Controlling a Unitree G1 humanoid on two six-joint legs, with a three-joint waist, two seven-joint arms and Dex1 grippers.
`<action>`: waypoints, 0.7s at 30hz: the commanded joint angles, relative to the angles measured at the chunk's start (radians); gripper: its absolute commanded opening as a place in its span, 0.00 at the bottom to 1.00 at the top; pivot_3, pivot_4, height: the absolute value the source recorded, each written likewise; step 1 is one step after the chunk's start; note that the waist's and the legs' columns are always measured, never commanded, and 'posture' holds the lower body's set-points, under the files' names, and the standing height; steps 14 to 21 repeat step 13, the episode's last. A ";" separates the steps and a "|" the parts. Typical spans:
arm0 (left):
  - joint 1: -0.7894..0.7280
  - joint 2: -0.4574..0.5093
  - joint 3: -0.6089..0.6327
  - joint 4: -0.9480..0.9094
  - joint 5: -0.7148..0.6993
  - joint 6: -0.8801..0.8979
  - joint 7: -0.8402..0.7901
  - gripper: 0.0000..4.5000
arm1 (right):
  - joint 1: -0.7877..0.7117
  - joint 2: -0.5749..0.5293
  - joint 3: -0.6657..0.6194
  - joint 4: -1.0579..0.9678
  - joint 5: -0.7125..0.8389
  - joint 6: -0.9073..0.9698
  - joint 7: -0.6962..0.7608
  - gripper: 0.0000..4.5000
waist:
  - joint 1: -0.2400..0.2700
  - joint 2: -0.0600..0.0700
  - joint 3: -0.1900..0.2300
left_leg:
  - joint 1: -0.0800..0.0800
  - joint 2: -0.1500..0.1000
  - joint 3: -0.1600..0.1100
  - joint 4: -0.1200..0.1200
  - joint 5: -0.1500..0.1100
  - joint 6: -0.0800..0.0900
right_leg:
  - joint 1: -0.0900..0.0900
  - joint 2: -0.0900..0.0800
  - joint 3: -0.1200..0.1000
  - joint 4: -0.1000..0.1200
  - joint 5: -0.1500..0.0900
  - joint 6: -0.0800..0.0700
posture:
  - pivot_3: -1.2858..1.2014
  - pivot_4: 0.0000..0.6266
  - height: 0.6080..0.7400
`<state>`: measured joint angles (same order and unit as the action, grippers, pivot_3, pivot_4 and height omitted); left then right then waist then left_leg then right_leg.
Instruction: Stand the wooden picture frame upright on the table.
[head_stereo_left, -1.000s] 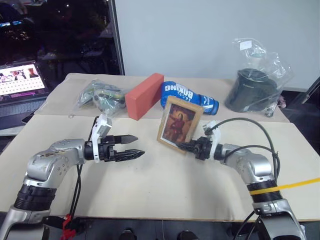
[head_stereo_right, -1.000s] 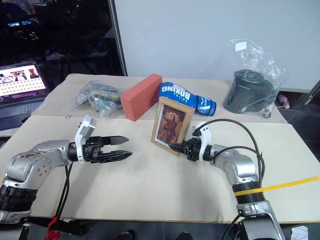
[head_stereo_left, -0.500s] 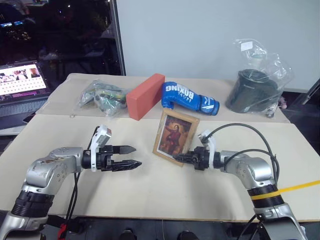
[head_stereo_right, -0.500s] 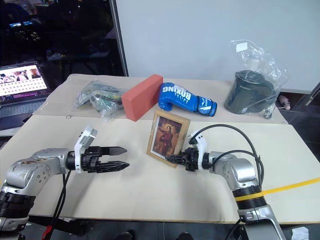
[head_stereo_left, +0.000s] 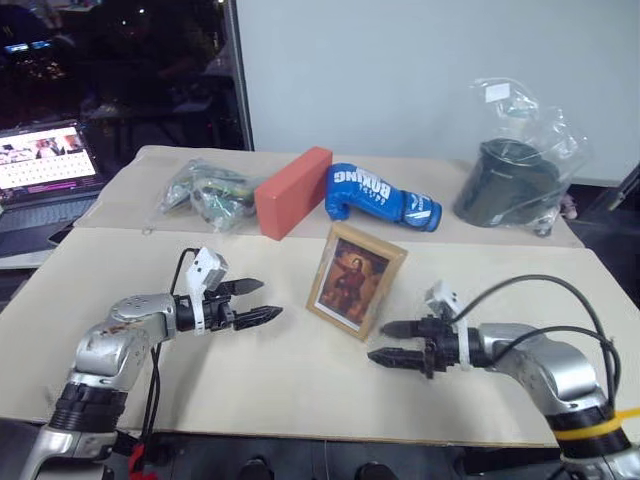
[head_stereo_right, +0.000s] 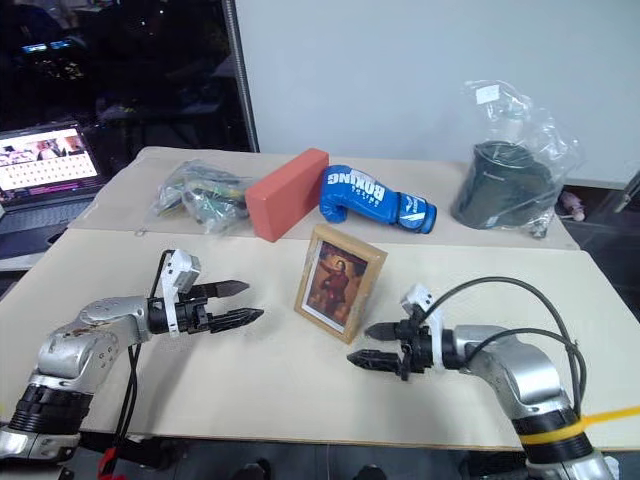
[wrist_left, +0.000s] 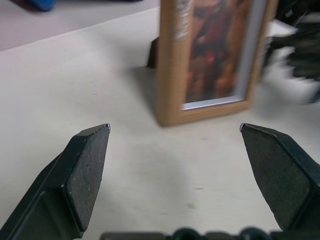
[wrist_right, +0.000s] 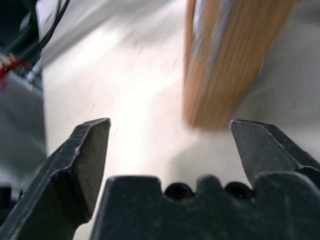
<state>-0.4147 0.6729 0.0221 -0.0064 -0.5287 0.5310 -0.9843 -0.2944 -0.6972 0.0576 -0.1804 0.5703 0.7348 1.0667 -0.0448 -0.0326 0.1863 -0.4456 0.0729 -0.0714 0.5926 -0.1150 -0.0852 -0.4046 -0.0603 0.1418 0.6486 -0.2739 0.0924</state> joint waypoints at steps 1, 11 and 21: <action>0.086 -0.006 0.022 -0.013 0.097 -0.102 0.083 1.00 | 0.129 -0.071 -0.136 -0.053 -0.087 -0.262 0.023 0.99 | -0.002 0.000 0.000 | 0.001 0.000 0.000 0.000 0.000 0.000 | 0.001 0.000 0.000 0.000 0.000 0.000 | 0.52 0.24 0.85; 0.145 -0.098 0.029 0.012 0.200 -0.176 0.263 1.00 | 0.225 0.044 -0.297 -0.097 -0.147 -0.445 -0.213 0.99 | -0.001 -0.001 -0.001 | 0.001 0.000 0.000 0.002 0.002 0.000 | 0.002 0.000 0.000 0.000 0.003 0.000 | 0.52 0.24 0.85; 0.149 -0.101 0.017 0.005 0.204 -0.169 0.249 1.00 | 0.230 0.057 -0.279 -0.101 -0.163 -0.450 -0.224 0.99 | -0.001 -0.001 -0.001 | 0.001 0.000 0.000 0.002 0.002 0.000 | 0.002 0.000 0.000 0.000 0.003 0.000 | 0.52 0.24 0.85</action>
